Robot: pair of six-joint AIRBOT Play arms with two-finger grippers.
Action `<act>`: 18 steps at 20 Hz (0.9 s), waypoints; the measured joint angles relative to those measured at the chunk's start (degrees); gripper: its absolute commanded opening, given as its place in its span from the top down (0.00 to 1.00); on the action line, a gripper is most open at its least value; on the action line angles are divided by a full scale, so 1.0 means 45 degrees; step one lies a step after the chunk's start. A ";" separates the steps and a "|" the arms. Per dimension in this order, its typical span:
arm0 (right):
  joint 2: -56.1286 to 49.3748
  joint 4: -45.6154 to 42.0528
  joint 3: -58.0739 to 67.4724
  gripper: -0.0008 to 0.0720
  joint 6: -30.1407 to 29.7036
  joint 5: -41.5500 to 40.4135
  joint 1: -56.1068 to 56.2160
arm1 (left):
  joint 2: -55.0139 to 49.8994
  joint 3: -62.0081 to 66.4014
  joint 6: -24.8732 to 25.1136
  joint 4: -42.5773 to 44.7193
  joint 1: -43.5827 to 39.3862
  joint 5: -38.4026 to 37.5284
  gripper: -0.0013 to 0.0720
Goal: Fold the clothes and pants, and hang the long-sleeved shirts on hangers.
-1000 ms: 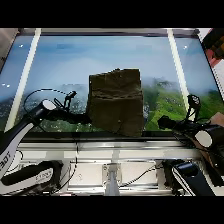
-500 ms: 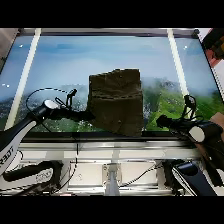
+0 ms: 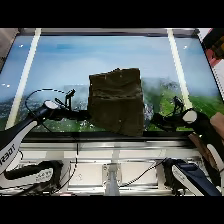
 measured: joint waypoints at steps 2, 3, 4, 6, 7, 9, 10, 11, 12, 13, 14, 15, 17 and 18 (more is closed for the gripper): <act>-0.0437 0.1447 -0.0044 0.20 -0.1870 0.0903 -0.1219 | 0.0000 0.0015 0.0000 -0.0194 0.0000 -0.0005 0.92; -0.0617 0.1889 -0.0160 0.17 -0.2594 0.1219 -0.1637 | 0.0000 0.0015 0.0000 -0.0243 0.0000 -0.0015 0.92; -0.0733 0.2225 -0.0325 0.17 -0.3104 0.1375 -0.1904 | 0.0000 0.0015 0.0000 -0.0311 0.0000 -0.0024 0.92; -0.0899 0.2851 -0.0767 0.18 -0.3769 0.1190 -0.2176 | 0.0000 0.0015 0.0000 -0.0374 0.0000 -0.0024 0.92; -0.0952 0.3147 -0.1010 0.18 -0.3988 0.1044 -0.2234 | 0.0000 0.0015 0.0000 -0.0398 0.0000 -0.0019 0.92; -0.1025 0.3546 -0.1467 0.19 -0.4226 0.0821 -0.2283 | 0.0000 0.0015 0.0000 -0.0423 0.0000 -0.0015 0.92; -0.1059 0.3691 -0.1656 0.19 -0.4289 0.0753 -0.2293 | 0.0000 0.0015 0.0000 -0.0452 0.0000 -0.0015 0.92; -0.1132 0.3876 -0.1851 0.19 -0.4357 0.0699 -0.2302 | 0.0000 0.0015 0.0000 -0.0466 0.0000 -0.0010 0.92; -0.1219 0.4007 -0.2021 0.19 -0.4401 0.0651 -0.2307 | 0.0000 0.0015 0.0000 -0.0481 0.0000 -0.0010 0.92; -0.1326 0.4133 -0.2147 0.19 -0.4430 0.0559 -0.2317 | 0.0000 0.0015 0.0000 -0.0515 0.0000 0.0000 0.92; -0.1457 0.4260 -0.2259 0.19 -0.4469 0.0413 -0.2302 | 0.0000 0.0015 0.0000 -0.0588 0.0000 -0.0005 0.92; -0.1564 0.4396 -0.2327 0.19 -0.4483 0.0335 -0.2229 | 0.0000 0.0015 0.0000 -0.0685 0.0000 0.0000 0.92; -0.1812 0.4721 -0.2414 0.19 -0.4517 -0.0078 -0.1860 | 0.0000 0.0015 0.0000 -0.0835 0.0000 0.0005 0.92; -0.1943 0.4877 -0.2443 0.23 -0.4517 -0.0345 -0.1569 | 0.0000 0.0015 0.0000 -0.0894 0.0000 0.0010 0.92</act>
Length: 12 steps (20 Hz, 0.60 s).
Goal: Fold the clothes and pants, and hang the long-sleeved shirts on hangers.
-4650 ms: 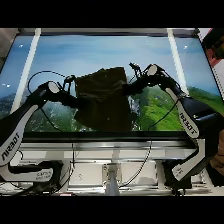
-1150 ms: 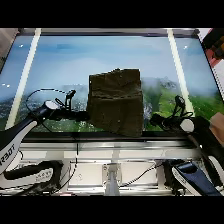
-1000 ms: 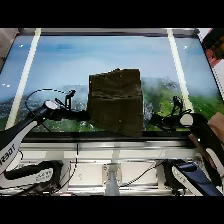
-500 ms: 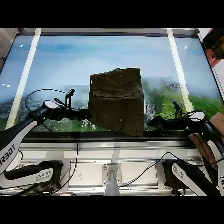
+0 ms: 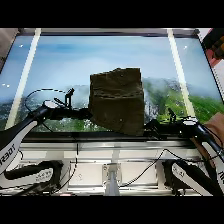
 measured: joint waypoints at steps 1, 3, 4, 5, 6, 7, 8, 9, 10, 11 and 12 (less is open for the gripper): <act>-0.0151 0.0228 -0.0019 0.24 -0.0010 -0.0335 0.0321 | 0.0000 0.0005 0.0000 -0.0049 0.0000 -0.0005 0.92; -0.0466 0.0699 -0.0039 0.27 -0.0024 -0.0879 0.1025 | -0.0005 0.0000 0.0000 -0.0107 0.0000 0.0000 0.92; -0.0602 0.0874 -0.0039 0.32 -0.0034 -0.1112 0.1350 | -0.0005 0.0000 0.0000 -0.0117 0.0000 0.0000 0.92; -0.0719 0.0986 -0.0053 0.33 -0.0039 -0.1321 0.1676 | -0.0005 0.0000 0.0000 -0.0141 0.0000 0.0005 0.92; -0.0801 0.1103 -0.0058 0.34 -0.0039 -0.1501 0.1948 | -0.0005 0.0000 0.0000 -0.0146 0.0000 0.0005 0.92; -0.0869 0.1292 -0.0063 0.40 -0.0039 -0.1627 0.2161 | -0.0005 0.0000 0.0000 -0.0160 0.0000 0.0000 0.92; -0.0918 0.1379 -0.0068 0.52 -0.0049 -0.1787 0.2341 | -0.0005 0.0000 0.0000 -0.0160 0.0000 0.0000 0.92; -0.0957 0.1365 -0.0083 0.66 -0.0078 -0.1948 0.2458 | -0.0005 0.0000 0.0000 -0.0170 0.0000 0.0005 0.92; -0.0996 0.1336 -0.0087 0.80 -0.0131 -0.2123 0.2550 | -0.0005 0.0000 0.0000 -0.0170 0.0000 0.0005 0.92; -0.1010 0.1282 -0.0058 0.95 -0.0189 -0.2297 0.2623 | -0.0005 0.0000 0.0005 -0.0170 0.0000 0.0000 0.92; -0.1020 0.1311 -0.0010 0.96 -0.0233 -0.2395 0.2662 | -0.0005 0.0000 0.0015 -0.0170 0.0000 -0.0010 0.92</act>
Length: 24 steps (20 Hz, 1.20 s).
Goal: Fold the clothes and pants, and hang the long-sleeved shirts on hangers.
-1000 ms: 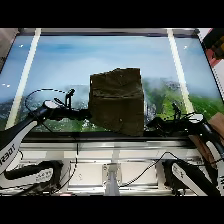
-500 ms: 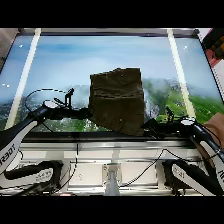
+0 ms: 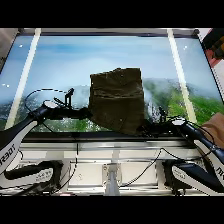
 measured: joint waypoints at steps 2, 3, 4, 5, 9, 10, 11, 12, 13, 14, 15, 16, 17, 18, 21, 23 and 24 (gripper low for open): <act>0.0097 0.0044 0.0180 0.96 -0.0185 -0.0223 0.0058 | 0.0015 0.0029 0.0282 0.0000 0.0000 -0.0092 0.92; 0.0228 -0.0029 0.0321 0.96 -0.0306 -0.0335 0.0083 | 0.0053 0.0078 0.0457 0.0000 0.0000 -0.0233 0.92; 0.0457 -0.0151 0.0534 0.96 -0.0466 -0.0379 0.0087 | 0.0126 0.0160 0.0573 0.0000 0.0000 -0.0384 0.92; 0.0753 0.0015 0.0831 0.96 -0.0646 -0.0262 0.0092 | 0.0267 0.0296 0.0709 0.0000 0.0000 -0.0534 0.92; 0.2477 0.0267 0.2584 0.96 -0.1049 0.0520 0.0107 | 0.1569 0.1277 0.0889 0.0015 0.0000 -0.0996 0.92; 0.2987 0.0253 0.3177 0.96 -0.1078 0.0758 0.0107 | 0.2050 0.1608 0.0899 0.0015 0.0010 -0.1010 0.92; 0.3521 0.0306 0.3832 0.96 -0.1088 0.0913 0.0107 | 0.2623 0.1991 0.0937 0.0024 0.0010 -0.1078 0.92; 0.3988 0.0306 0.4454 0.96 -0.1083 0.0986 0.0107 | 0.3191 0.2365 0.0942 0.0010 0.0010 -0.1141 0.92; 0.4498 0.0296 0.5158 0.96 -0.1039 0.1088 0.0107 | 0.3842 0.2778 0.0947 0.0024 0.0010 -0.1166 0.92; 0.4935 0.0359 0.5833 0.96 -0.1005 0.1151 0.0107 | 0.4507 0.3191 0.0962 0.0029 0.0010 -0.1137 0.92; 0.5333 0.0340 0.6509 0.96 -0.0937 0.1190 0.0112 | 0.5168 0.3555 0.0971 0.0019 0.0010 -0.1059 0.92; 0.5746 0.0350 0.7257 0.96 -0.0899 0.1277 0.0112 | 0.5833 0.3895 0.0976 0.0010 0.0010 -0.0899 0.92; 0.6110 0.0374 0.7975 0.96 -0.0874 0.1452 0.0112 | 0.6581 0.4201 0.0976 0.0005 0.0010 -0.0690 0.92; 0.6411 0.0369 0.8612 0.96 -0.0845 0.1627 0.0107 | 0.7325 0.4444 0.0976 0.0000 0.0010 -0.0374 0.92; 0.7227 0.0403 1.0210 0.96 -0.0500 0.2463 0.0112 | 0.9505 0.4828 0.0981 -0.0005 0.0010 0.0461 0.92; 0.7684 0.0413 1.0880 0.96 -0.0228 0.2827 0.0112 | 1.0666 0.4940 0.0981 -0.0015 0.0010 0.0874 0.92; 0.7825 0.0413 1.1060 0.96 -0.0131 0.2885 0.0112 | 1.1152 0.4974 0.0962 -0.0010 0.0010 0.1078 0.92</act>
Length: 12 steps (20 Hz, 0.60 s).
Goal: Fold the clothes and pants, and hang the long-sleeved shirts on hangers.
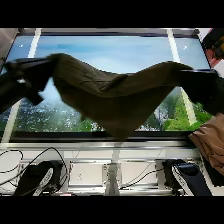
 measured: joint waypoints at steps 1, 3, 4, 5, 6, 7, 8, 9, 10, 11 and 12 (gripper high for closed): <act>0.0063 -0.0015 0.0117 0.96 0.0092 0.0039 0.0000 | 0.0321 0.0015 -0.0228 0.0010 0.0000 0.0151 0.92; -0.0117 -0.0155 0.0141 0.96 0.0287 0.0112 0.0000 | 0.0602 -0.0073 -0.1253 0.0282 0.0000 0.0243 0.92; -0.0369 -0.0257 0.0092 0.96 0.0369 0.0102 0.0000 | 0.0583 -0.0228 -0.1923 0.0520 0.0000 0.0209 0.92; -0.0714 -0.0447 0.0039 0.96 0.0447 0.0044 0.0000 | 0.0457 -0.0471 -0.2531 0.0729 -0.0005 0.0097 0.92; -0.1156 -0.0631 -0.0005 0.96 0.0515 -0.0019 0.0000 | 0.0253 -0.0772 -0.3021 0.0879 -0.0010 0.0039 0.92; -0.1719 -0.0850 -0.0044 0.96 0.0568 -0.0063 0.0005 | -0.0029 -0.1122 -0.3478 0.1025 -0.0010 0.0015 0.92; -0.2380 -0.1001 -0.0063 0.96 0.0602 -0.0083 0.0000 | -0.0423 -0.1540 -0.3954 0.1132 -0.0010 0.0024 0.92; -0.3060 -0.1117 -0.0078 0.96 0.0617 -0.0102 0.0005 | -0.0903 -0.1962 -0.4328 0.1166 -0.0010 0.0049 0.92; -0.3793 -0.1214 -0.0097 0.96 0.0627 -0.0194 0.0019 | -0.1428 -0.2346 -0.4629 0.1209 -0.0010 0.0160 0.92; -0.4609 -0.1297 -0.0102 0.96 0.0641 -0.0325 0.0053 | -0.2079 -0.2720 -0.4857 0.1277 -0.0010 0.0442 0.92; -0.5425 -0.1311 -0.0112 0.96 0.0656 -0.0554 0.0112 | -0.2725 -0.2977 -0.4901 0.1263 -0.0010 0.0879 0.92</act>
